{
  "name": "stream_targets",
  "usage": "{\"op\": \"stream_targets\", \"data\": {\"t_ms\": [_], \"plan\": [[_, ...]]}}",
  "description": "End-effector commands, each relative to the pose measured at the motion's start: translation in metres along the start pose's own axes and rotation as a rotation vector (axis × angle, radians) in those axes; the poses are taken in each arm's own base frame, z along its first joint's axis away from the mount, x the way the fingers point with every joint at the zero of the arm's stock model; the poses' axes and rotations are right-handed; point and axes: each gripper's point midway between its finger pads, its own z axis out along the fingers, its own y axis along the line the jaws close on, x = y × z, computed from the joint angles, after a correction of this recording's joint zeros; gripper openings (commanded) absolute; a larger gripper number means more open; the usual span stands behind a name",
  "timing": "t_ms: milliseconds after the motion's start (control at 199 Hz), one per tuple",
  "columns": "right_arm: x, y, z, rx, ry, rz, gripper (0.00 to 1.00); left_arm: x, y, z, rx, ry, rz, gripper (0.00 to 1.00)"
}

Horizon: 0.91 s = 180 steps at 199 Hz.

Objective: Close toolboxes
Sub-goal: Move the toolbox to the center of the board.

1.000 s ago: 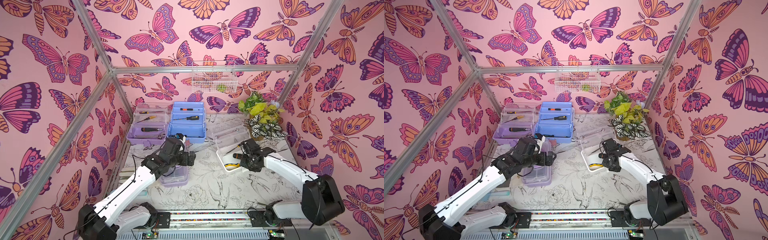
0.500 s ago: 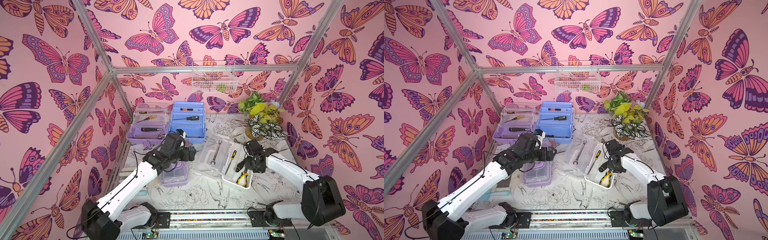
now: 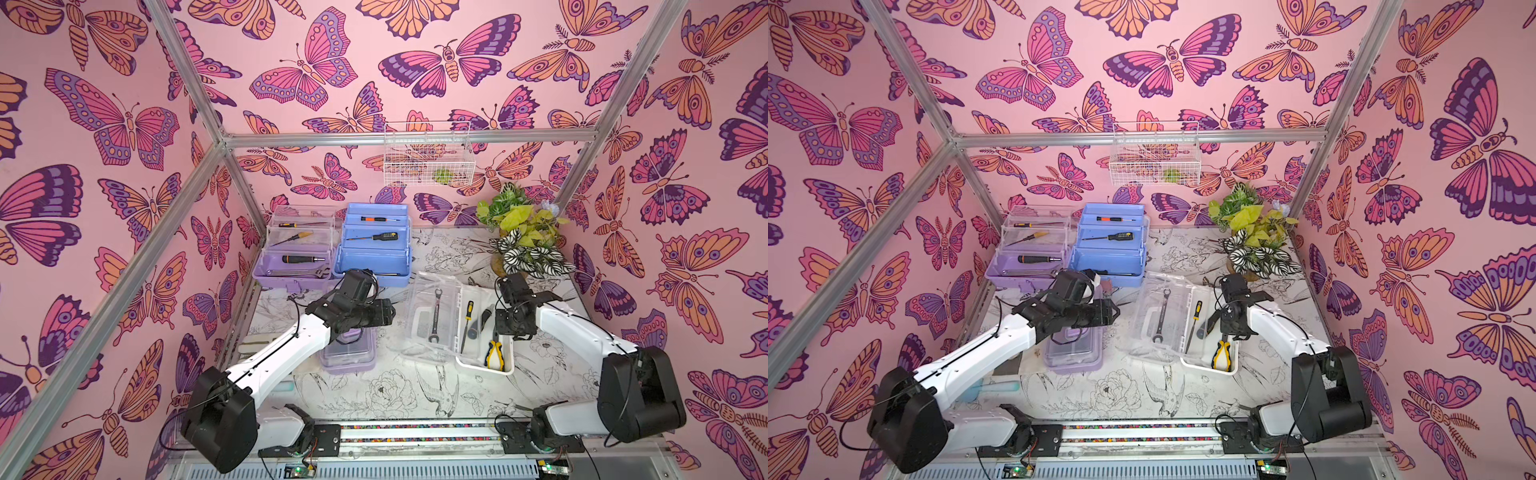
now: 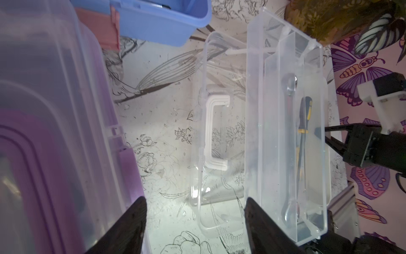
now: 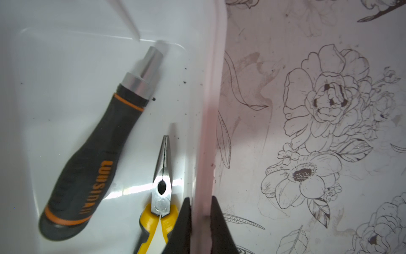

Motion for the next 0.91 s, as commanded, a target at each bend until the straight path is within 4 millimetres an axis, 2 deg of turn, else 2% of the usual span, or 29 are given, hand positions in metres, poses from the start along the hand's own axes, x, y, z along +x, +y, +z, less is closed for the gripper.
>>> {"op": "stream_targets", "data": {"t_ms": [0,60,171,307,363,413,484,564,675,801,902], "plan": [[-0.004,0.039,-0.015,-0.241,-0.007,-0.025,0.0,0.015,0.007,0.018,0.017,0.058,-0.054,0.61],[-0.006,0.042,-0.02,-0.267,-0.018,-0.022,0.0,0.018,0.007,0.024,0.016,0.072,-0.053,0.58],[-0.007,0.034,-0.022,-0.233,-0.019,-0.023,0.0,0.02,0.008,0.031,-0.02,0.074,-0.023,0.49],[-0.005,0.035,-0.022,-0.243,-0.017,-0.02,0.0,0.026,0.029,0.047,-0.112,0.109,-0.014,0.29],[-0.005,0.034,-0.022,-0.24,-0.018,-0.02,0.0,0.03,0.034,0.053,-0.132,0.127,-0.014,0.26],[-0.005,0.034,-0.023,-0.241,-0.021,-0.019,0.0,0.033,0.037,0.058,-0.143,0.144,-0.016,0.27],[-0.006,0.035,-0.023,-0.246,-0.025,-0.017,0.0,0.035,0.039,0.063,-0.148,0.158,-0.016,0.32],[-0.006,0.036,-0.023,-0.25,-0.021,-0.017,0.0,0.036,0.035,0.068,-0.128,0.174,-0.013,0.51],[-0.006,0.038,-0.023,-0.262,-0.018,-0.013,0.0,0.039,0.034,0.075,-0.118,0.196,-0.013,0.64],[-0.008,0.045,-0.027,-0.303,-0.023,-0.007,0.0,0.043,0.034,0.084,-0.11,0.228,-0.015,0.64],[-0.007,0.048,-0.029,-0.325,-0.023,-0.006,0.0,0.043,0.033,0.089,-0.106,0.243,-0.012,0.54]]}}
